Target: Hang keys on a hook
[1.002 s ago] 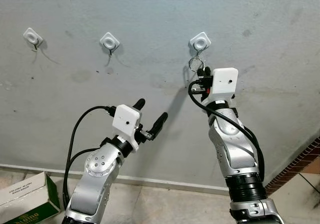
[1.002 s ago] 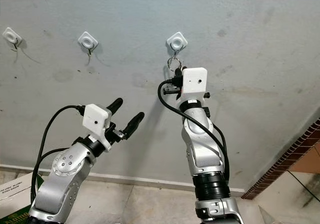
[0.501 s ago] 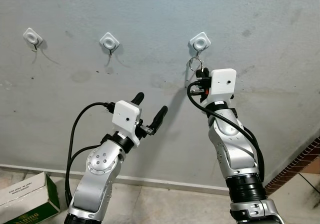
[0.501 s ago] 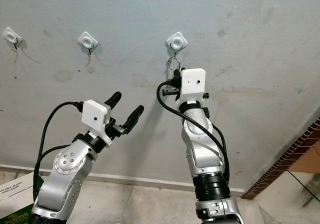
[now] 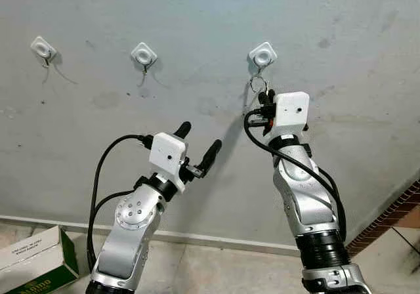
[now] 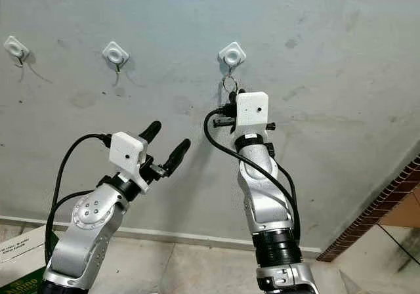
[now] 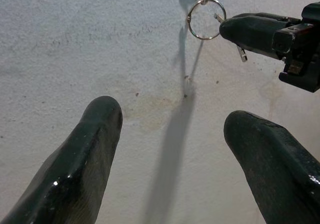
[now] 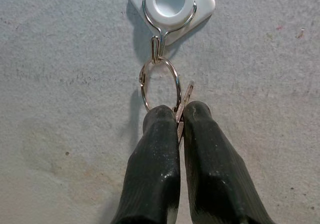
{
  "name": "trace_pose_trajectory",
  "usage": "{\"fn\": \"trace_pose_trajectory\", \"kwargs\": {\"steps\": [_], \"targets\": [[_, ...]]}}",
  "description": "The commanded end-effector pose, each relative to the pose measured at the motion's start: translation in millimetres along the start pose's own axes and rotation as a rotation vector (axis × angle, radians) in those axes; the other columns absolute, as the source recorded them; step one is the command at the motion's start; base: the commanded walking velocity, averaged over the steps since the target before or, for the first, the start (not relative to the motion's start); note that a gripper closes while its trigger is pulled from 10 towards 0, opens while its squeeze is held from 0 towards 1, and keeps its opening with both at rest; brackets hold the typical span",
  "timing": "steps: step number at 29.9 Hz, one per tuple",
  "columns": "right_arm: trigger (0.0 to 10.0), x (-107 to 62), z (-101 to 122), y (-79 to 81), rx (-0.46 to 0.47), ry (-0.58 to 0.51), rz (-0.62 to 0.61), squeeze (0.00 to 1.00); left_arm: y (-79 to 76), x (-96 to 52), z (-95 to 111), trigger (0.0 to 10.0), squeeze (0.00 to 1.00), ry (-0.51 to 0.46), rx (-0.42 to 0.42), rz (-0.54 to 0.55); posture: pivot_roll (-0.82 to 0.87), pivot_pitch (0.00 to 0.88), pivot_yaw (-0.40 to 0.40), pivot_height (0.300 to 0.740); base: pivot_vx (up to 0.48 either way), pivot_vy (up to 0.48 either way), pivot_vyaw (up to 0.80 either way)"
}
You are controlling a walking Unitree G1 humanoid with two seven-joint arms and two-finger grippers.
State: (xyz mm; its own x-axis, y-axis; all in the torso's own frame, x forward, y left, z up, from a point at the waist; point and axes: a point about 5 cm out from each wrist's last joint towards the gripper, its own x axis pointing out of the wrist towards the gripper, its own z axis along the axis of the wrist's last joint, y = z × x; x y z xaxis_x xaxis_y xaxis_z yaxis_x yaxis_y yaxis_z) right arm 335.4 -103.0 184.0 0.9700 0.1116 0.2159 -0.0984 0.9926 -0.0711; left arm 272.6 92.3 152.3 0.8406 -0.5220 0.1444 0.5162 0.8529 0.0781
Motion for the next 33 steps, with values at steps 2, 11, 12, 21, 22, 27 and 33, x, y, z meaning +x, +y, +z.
{"fn": "trace_pose_trajectory", "kwargs": {"steps": [2,11,12,21,22,27,33], "targets": [[10.0,-1.8,-0.8,1.6,0.000,0.006,0.009,1.00,0.6,0.7,-1.2,10.0,0.00,0.004,0.008,0.004,0.05,0.014,0.044,0.740,0.000,0.000,0.00],[9.9,-2.1,-0.5,11.5,-0.010,0.000,0.064,0.00,0.9,0.5,-2.0,10.0,0.00,0.009,0.014,0.008,0.05,0.016,0.043,0.740,0.000,0.000,0.00],[0.0,-2.3,-1.0,12.4,-0.003,0.004,0.066,0.00,0.9,0.5,-2.0,10.0,0.00,0.010,0.015,0.009,0.05,0.016,0.043,0.740,0.000,0.000,0.00],[10.0,-2.0,-2.9,15.0,-0.001,0.019,0.071,0.00,0.6,0.5,-2.8,10.0,0.00,0.013,0.018,0.010,0.05,0.016,0.042,0.740,0.000,0.000,0.00],[10.0,-1.7,-3.3,15.5,-0.006,0.022,0.075,0.00,0.7,0.6,-2.9,10.0,0.00,0.013,0.018,0.011,0.05,0.016,0.041,0.740,0.000,0.000,0.00],[10.0,-0.3,-4.5,17.9,0.021,0.032,0.080,1.00,0.6,0.9,-2.9,10.0,0.00,0.014,0.018,0.013,0.05,0.016,0.039,0.740,0.000,0.000,0.00],[10.0,4.2,-2.8,24.3,-0.007,0.028,0.090,1.00,1.0,1.2,-2.1,10.0,0.00,0.009,0.017,0.018,0.05,0.016,0.038,0.740,0.000,0.000,0.00]]}}
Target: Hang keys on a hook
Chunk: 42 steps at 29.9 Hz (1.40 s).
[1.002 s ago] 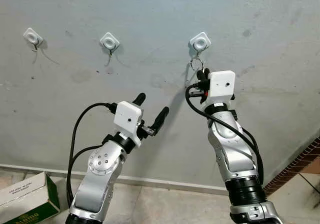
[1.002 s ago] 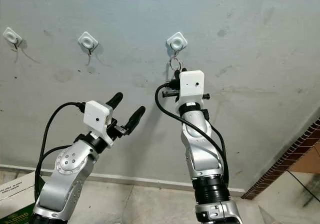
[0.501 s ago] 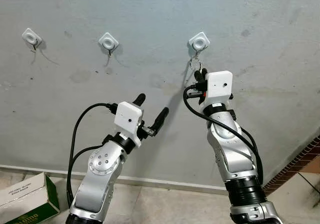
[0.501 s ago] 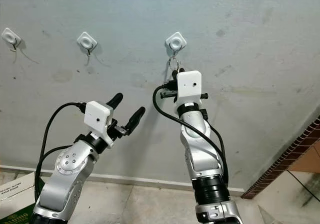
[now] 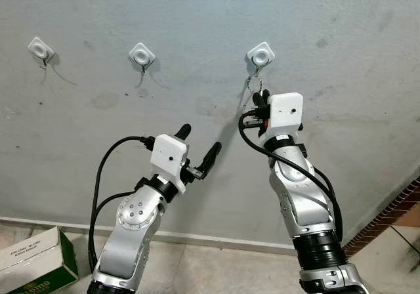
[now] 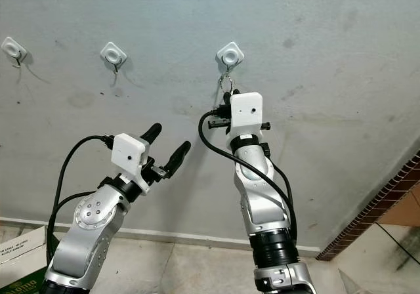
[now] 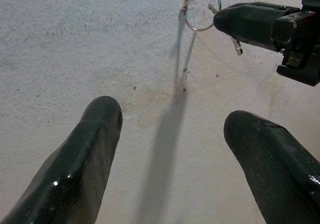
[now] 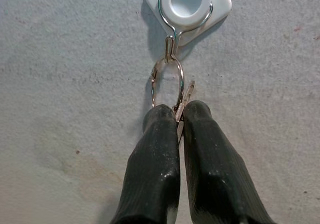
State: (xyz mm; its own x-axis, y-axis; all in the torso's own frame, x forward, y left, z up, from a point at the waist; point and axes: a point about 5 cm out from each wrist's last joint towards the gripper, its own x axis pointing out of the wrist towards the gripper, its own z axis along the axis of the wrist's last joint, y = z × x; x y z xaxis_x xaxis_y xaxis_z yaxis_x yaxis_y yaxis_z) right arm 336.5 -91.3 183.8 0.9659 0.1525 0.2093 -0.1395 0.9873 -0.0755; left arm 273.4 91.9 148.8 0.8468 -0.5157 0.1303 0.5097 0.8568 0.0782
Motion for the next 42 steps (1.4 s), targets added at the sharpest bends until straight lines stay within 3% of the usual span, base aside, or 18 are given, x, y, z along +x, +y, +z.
{"fn": "trace_pose_trajectory", "kwargs": {"steps": [1,8,9,10,11,12,19,20,21,22,30,31,32,33,37,42], "targets": [[10.0,2.8,-3.3,13.5,-0.019,0.028,0.054,1.00,1.5,1.0,2.1,10.0,0.00,-0.009,0.014,0.013,0.05,0.016,0.038,0.740,0.000,0.000,0.00],[10.0,2.7,-14.9,13.5,-0.057,0.091,0.046,1.00,1.0,2.1,2.0,10.0,0.00,-0.012,0.009,0.008,0.05,0.016,0.034,0.740,0.000,0.000,0.00],[10.0,2.9,-15.1,12.8,-0.061,0.091,0.044,0.70,1.2,2.6,1.3,10.0,0.00,-0.010,0.007,0.010,0.05,0.016,0.034,0.740,0.000,0.000,0.00],[10.0,3.0,-15.2,12.5,-0.065,0.092,0.042,0.61,1.4,2.7,0.7,10.0,0.00,-0.007,0.007,0.012,0.05,0.016,0.034,0.740,0.000,0.000,0.00],[10.0,3.0,-15.2,12.5,-0.065,0.092,0.042,0.61,1.4,2.7,0.7,10.0,0.00,-0.007,0.007,0.012,0.05,0.016,0.034,0.740,0.000,0.000,0.00],[10.0,2.8,-17.2,11.2,-0.071,0.101,0.040,0.00,1.3,2.6,-0.9,10.0,0.00,-0.002,0.009,0.014,0.05,0.011,0.031,0.740,0.000,0.000,0.00],[10.0,1.1,-22.4,9.5,-0.059,0.124,0.037,0.00,3.2,1.9,-5.0,10.0,0.00,0.008,0.013,0.020,0.05,0.006,0.025,0.740,0.000,0.000,0.00],[10.0,1.1,-21.5,9.6,-0.052,0.115,0.037,0.70,4.0,2.2,-4.8,10.0,0.00,0.007,0.012,0.024,0.05,0.006,0.025,0.740,0.000,0.000,0.00],[10.0,1.1,-21.5,9.6,-0.052,0.115,0.037,0.70,4.0,2.2,-4.8,10.0,0.00,0.007,0.012,0.024,0.05,0.006,0.025,0.740,0.000,0.000,0.00],[10.0,1.1,-21.1,10.4,-0.043,0.112,0.044,1.00,4.4,2.3,-4.6,10.0,0.00,0.006,0.010,0.026,0.05,0.006,0.025,0.740,0.000,0.000,0.00],[10.0,1.8,-24.0,12.0,-0.051,0.129,0.051,1.00,2.1,2.3,-5.2,10.0,0.00,0.003,0.006,0.024,0.05,0.000,0.022,0.740,0.000,0.000,0.00],[10.0,1.8,-24.7,12.0,-0.056,0.133,0.052,0.63,2.2,2.3,-5.3,10.0,0.00,0.003,0.006,0.025,0.05,0.000,0.022,0.740,0.000,0.000,0.00],[10.0,1.8,-25.1,12.0,-0.059,0.136,0.052,0.63,2.3,2.3,-5.5,10.0,0.00,0.002,0.005,0.025,0.05,0.000,0.022,0.740,0.000,0.000,0.00],[10.0,1.5,-27.2,11.6,-0.062,0.149,0.050,0.00,2.9,2.0,-5.9,10.0,0.00,0.002,-0.003,0.029,0.05,0.000,0.022,0.740,0.000,0.000,0.00],[10.0,0.4,-34.3,9.2,-0.069,0.197,0.028,0.00,4.7,2.5,-6.0,10.0,0.00,0.001,-0.003,0.041,0.05,0.000,0.024,0.740,0.000,0.000,0.00],[10.0,1.8,-26.0,9.5,0.014,0.141,0.026,0.00,3.4,2.7,-5.8,10.0,0.00,0.000,0.000,0.040,0.05,0.001,0.025,0.740,0.000,0.000,0.00]]}}
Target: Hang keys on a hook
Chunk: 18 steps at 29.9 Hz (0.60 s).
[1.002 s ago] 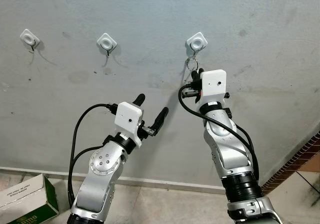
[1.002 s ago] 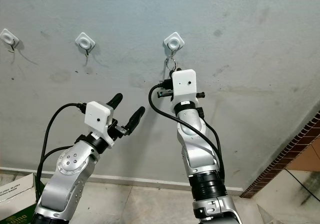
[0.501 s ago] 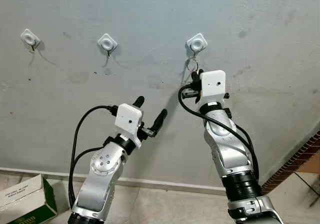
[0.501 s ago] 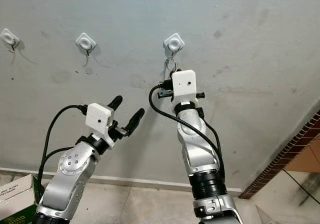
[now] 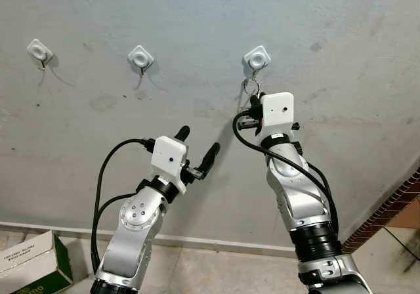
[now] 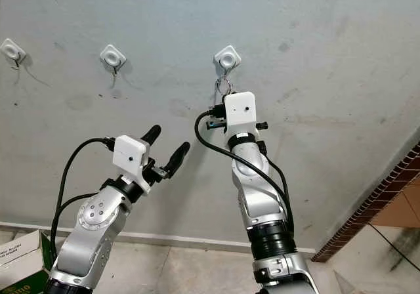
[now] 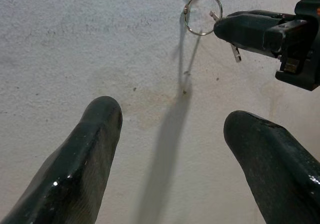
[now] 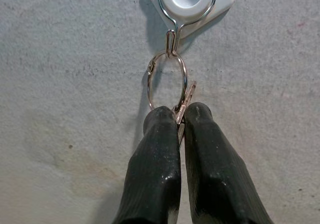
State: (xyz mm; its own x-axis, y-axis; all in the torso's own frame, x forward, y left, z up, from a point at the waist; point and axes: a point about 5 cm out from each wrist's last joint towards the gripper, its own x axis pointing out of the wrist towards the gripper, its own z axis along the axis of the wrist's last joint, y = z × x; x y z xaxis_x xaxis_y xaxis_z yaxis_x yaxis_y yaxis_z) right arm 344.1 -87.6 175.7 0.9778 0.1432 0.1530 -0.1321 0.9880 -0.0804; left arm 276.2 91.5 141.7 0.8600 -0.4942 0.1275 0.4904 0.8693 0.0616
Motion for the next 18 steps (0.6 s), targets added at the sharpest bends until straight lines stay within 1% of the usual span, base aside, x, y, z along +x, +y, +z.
{"fn": "trace_pose_trajectory", "kwargs": {"steps": [1,4,9,14,18], "targets": [[10.0,-2.8,-17.0,7.2,-0.003,0.090,0.038,0.00,1.8,0.7,1.2,10.0,0.00,-0.003,0.014,0.013,0.04,0.002,0.026,0.740,0.000,0.000,0.00],[10.0,-2.0,-21.5,7.3,-0.013,0.119,0.032,0.00,0.5,0.5,-0.1,10.0,0.00,0.001,0.017,0.011,0.04,0.002,0.026,0.740,0.000,0.000,0.00],[10.0,1.1,-21.4,10.9,-0.015,0.124,0.042,0.00,0.6,0.6,-0.4,10.0,0.00,0.004,0.022,0.011,0.05,0.006,0.027,0.740,0.000,0.000,0.00],[10.0,4.4,-18.7,12.4,-0.011,0.115,0.044,0.00,0.8,0.7,-0.5,10.0,0.00,0.006,0.025,0.012,0.05,0.007,0.026,0.740,0.000,0.000,0.00],[10.0,10.0,-11.4,11.4,-0.002,0.076,0.029,0.00,1.0,0.9,-0.4,10.0,0.00,0.008,0.029,0.016,0.05,0.008,0.024,0.740,0.000,0.000,0.00]]}}
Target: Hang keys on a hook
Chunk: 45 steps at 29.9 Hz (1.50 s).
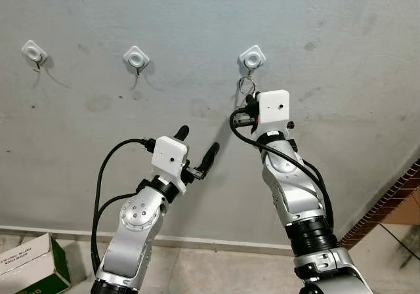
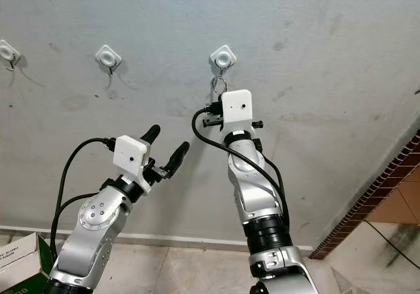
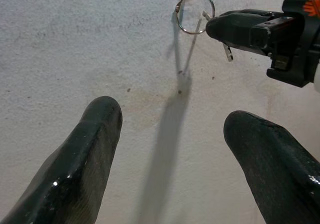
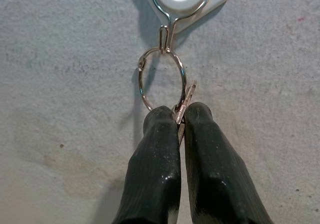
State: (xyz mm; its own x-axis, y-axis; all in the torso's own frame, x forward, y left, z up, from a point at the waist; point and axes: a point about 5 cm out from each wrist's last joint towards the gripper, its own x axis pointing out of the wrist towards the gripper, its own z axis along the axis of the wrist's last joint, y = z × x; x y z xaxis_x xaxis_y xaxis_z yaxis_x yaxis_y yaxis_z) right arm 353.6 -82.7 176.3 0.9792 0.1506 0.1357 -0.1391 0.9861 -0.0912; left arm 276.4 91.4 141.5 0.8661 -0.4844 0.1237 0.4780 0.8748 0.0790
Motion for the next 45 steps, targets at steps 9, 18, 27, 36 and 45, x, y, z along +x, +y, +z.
{"fn": "trace_pose_trajectory", "kwargs": {"steps": [9,18,27,36,45], "targets": [[10.0,4.9,-4.5,5.4,0.012,0.013,0.007,0.00,-0.1,0.6,-1.7,10.0,0.00,0.013,0.016,0.002,0.05,0.010,0.021,0.740,0.000,0.000,0.00],[10.0,9.7,-5.7,5.2,-0.017,0.030,0.008,0.00,0.3,0.5,-2.5,10.0,0.00,0.022,0.027,-0.001,0.05,0.011,0.024,0.740,0.000,0.000,0.00],[4.5,17.8,4.4,3.6,0.007,-0.002,0.002,0.00,-0.9,0.9,-3.3,10.0,0.00,0.028,0.030,-0.008,0.05,0.012,0.024,0.740,0.000,0.000,0.00],[7.1,20.4,9.5,3.4,-0.001,-0.034,0.008,0.00,-1.0,1.2,-3.7,10.0,0.00,0.031,0.030,-0.007,0.05,0.011,0.022,0.740,0.000,0.000,0.00],[10.0,22.8,19.8,3.0,0.026,-0.090,0.003,0.00,-1.5,0.8,-4.6,10.0,0.00,0.035,0.027,-0.008,0.05,0.010,0.023,0.740,0.000,0.000,0.00]]}}
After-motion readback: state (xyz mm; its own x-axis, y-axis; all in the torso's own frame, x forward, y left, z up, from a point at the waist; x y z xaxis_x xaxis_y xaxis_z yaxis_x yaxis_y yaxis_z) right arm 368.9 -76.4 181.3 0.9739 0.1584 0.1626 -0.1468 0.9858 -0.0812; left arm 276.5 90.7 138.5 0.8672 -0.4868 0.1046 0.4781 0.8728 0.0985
